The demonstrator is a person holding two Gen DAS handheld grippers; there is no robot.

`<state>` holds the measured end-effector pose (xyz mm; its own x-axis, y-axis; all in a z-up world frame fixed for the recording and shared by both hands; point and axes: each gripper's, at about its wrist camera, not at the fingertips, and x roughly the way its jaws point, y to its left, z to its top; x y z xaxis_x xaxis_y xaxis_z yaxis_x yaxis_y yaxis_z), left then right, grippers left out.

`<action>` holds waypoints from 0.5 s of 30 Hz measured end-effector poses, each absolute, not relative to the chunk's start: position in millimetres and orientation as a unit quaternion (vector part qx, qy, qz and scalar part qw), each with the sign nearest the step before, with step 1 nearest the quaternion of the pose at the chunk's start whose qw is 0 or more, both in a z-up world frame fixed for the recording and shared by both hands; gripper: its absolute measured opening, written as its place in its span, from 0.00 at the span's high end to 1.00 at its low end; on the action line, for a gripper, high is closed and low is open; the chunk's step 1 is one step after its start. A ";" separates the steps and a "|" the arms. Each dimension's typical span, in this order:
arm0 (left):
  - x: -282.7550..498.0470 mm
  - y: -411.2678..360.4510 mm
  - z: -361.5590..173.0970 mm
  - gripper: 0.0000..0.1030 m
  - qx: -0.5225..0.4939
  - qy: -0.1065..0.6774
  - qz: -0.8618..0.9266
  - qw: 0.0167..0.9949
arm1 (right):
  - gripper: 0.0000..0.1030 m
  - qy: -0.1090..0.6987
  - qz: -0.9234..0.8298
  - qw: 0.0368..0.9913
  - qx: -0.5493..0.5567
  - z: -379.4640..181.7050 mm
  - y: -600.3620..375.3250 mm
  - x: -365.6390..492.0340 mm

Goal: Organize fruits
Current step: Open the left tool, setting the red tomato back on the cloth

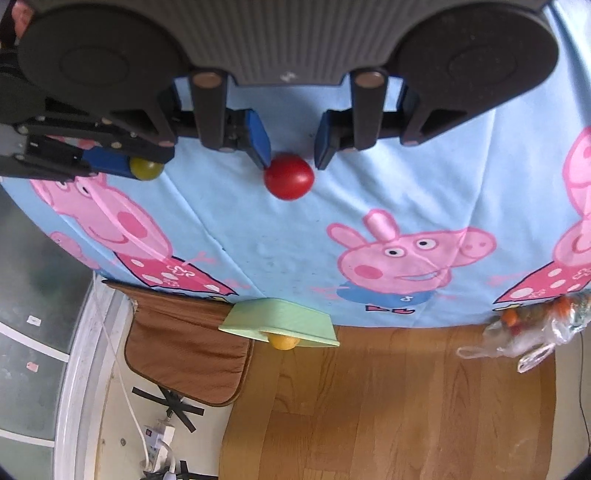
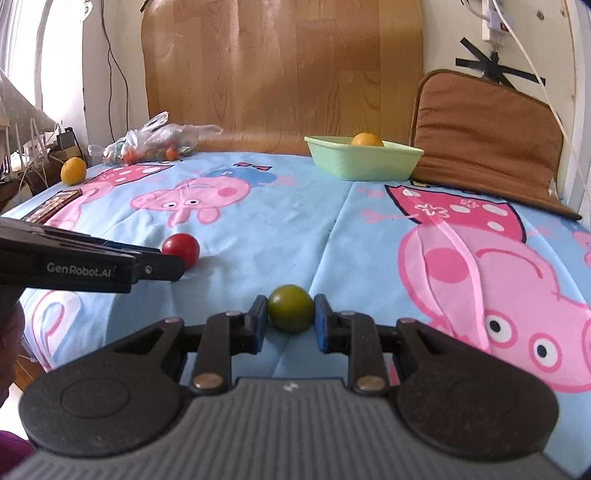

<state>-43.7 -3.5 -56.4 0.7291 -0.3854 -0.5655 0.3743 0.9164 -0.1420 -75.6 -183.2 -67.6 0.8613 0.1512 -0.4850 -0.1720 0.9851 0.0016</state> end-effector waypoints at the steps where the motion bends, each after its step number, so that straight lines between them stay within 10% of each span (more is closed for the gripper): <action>1: -44.3 -4.1 -56.6 0.73 -0.010 0.305 -0.201 0.931 | 0.72 0.248 0.084 0.965 -0.022 -68.3 -183.4 -76.4; 15: -58.2 -7.5 -58.4 0.73 -0.004 0.295 -0.148 0.944 | 0.72 0.216 0.071 0.974 -0.019 -77.7 -181.0 -101.1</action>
